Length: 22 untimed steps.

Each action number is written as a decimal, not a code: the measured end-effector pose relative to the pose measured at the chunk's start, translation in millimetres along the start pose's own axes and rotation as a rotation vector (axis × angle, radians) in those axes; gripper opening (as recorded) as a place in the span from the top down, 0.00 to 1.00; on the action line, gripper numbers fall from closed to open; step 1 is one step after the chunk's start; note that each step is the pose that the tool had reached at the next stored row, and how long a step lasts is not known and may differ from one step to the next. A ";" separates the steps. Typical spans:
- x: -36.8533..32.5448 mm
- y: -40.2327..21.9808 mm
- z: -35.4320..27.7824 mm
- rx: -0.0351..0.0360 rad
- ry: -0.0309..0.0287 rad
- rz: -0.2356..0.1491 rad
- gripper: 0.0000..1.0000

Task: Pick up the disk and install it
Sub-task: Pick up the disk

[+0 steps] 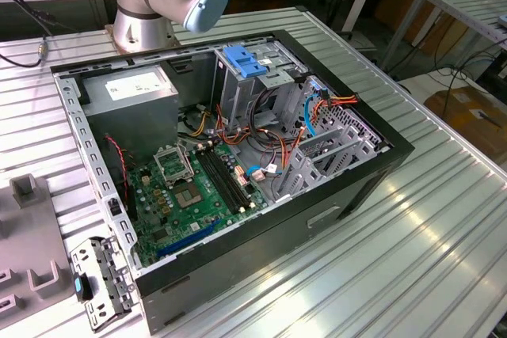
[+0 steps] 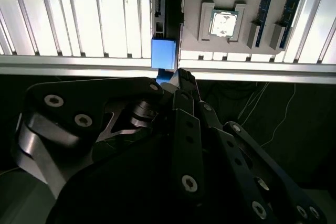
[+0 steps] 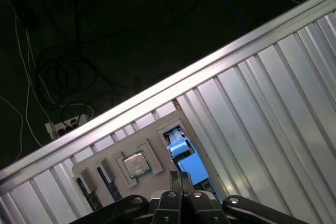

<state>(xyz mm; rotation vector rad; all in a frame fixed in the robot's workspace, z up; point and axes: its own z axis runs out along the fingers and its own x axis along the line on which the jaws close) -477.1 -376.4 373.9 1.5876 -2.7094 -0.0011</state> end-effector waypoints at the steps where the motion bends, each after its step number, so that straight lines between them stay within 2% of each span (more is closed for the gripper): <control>1: 0.0 0.0 0.0 0.0000 0.0000 -0.001 0.89; 7: 0.0 0.0 0.0 0.0001 0.0000 -0.025 0.89; 9: 0.0 0.0 0.0 0.0000 0.0001 -0.053 0.89; 10: 0.0 0.0 0.7 0.0003 -0.0001 -0.103 0.89; 11: 0.0 0.0 1.8 0.0002 0.0000 -0.132 0.89; 14: -2.5 1.4 5.8 0.0003 0.0001 -0.187 0.89; 18: -2.8 1.6 5.9 0.0002 0.0003 -0.228 0.89; 22: -2.9 1.6 5.9 0.0003 0.0003 -0.238 0.89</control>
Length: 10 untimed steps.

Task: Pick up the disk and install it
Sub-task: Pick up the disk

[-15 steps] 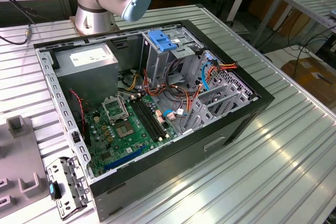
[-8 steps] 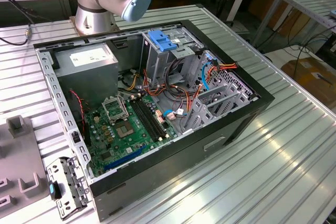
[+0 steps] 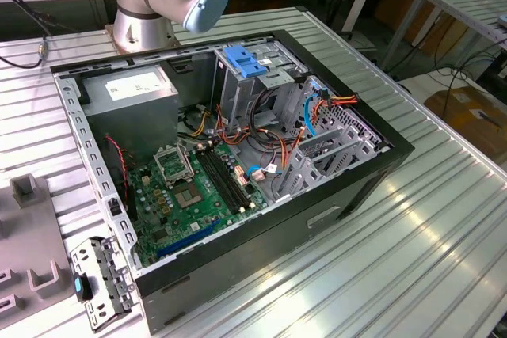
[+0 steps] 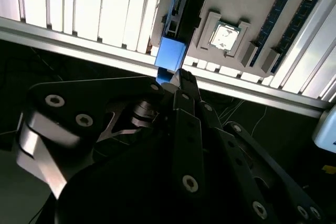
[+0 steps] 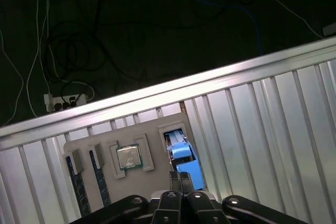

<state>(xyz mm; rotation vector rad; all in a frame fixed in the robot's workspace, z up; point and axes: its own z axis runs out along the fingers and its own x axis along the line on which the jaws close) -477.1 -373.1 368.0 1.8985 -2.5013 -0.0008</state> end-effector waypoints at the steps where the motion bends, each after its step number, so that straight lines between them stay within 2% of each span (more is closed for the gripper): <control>1: 0.0 0.0 0.0 0.0000 0.0000 0.000 0.89; 2: 0.0 0.0 0.0 0.0000 0.0000 0.000 0.89; 6: 0.0 0.0 0.0 0.0000 0.0000 0.000 0.64; 7: 0.0 0.0 0.0 0.0000 0.0000 0.000 0.64; 8: 0.0 0.0 0.0 0.0000 0.0000 0.000 0.58; 10: 0.0 0.0 0.0 0.0000 0.0000 0.000 0.58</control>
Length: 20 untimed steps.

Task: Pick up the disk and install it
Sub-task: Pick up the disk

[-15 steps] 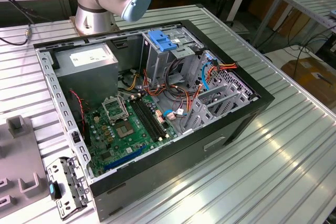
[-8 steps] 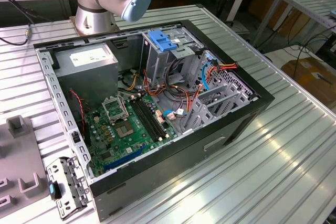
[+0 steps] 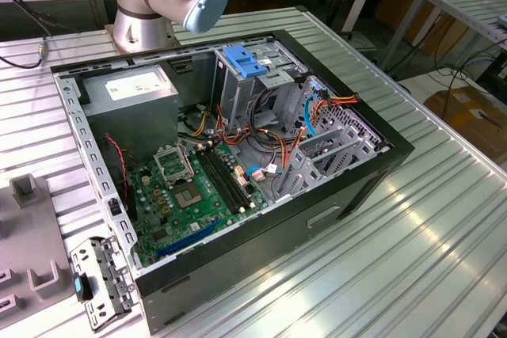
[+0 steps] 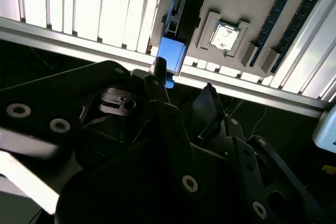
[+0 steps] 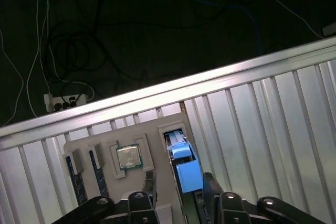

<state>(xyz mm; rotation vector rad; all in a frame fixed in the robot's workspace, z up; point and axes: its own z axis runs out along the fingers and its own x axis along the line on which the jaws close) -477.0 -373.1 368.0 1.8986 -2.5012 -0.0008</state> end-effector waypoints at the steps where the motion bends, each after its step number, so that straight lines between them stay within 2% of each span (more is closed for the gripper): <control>1: 0.0 0.0 0.0 0.0000 -0.0001 0.000 0.52; 7: 0.0 0.0 0.0 0.0000 0.0000 0.000 0.52; 8: 0.0 0.0 0.0 0.0000 -0.0001 0.000 0.44; 17: -0.8 0.4 0.4 0.0000 -0.0002 -0.001 0.44; 20: -2.2 0.8 2.5 0.0001 -0.0003 -0.019 0.44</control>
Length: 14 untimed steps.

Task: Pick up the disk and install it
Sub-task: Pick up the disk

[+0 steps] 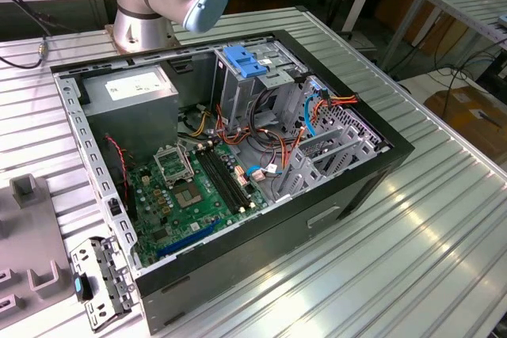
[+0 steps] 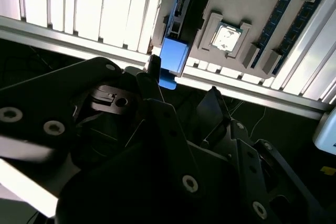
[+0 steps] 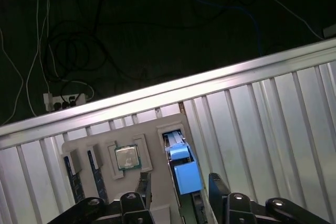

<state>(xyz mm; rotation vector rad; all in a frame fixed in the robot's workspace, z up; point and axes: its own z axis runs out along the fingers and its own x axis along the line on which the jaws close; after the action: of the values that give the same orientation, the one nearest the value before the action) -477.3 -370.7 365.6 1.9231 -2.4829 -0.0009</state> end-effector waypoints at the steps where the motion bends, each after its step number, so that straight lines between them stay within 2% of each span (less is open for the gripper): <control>1: 0.0 -0.1 0.8 0.0000 0.0001 -0.020 0.44; 5: 0.0 0.0 3.3 -0.0001 0.0002 -0.096 0.44; 9: -1.8 -0.4 10.1 0.0001 0.0004 -0.150 0.44; 14: -4.4 -3.6 20.0 0.0003 0.0009 -0.158 0.44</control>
<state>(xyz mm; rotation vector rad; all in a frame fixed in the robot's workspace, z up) -472.7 -367.4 345.6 2.1125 -2.3232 0.0002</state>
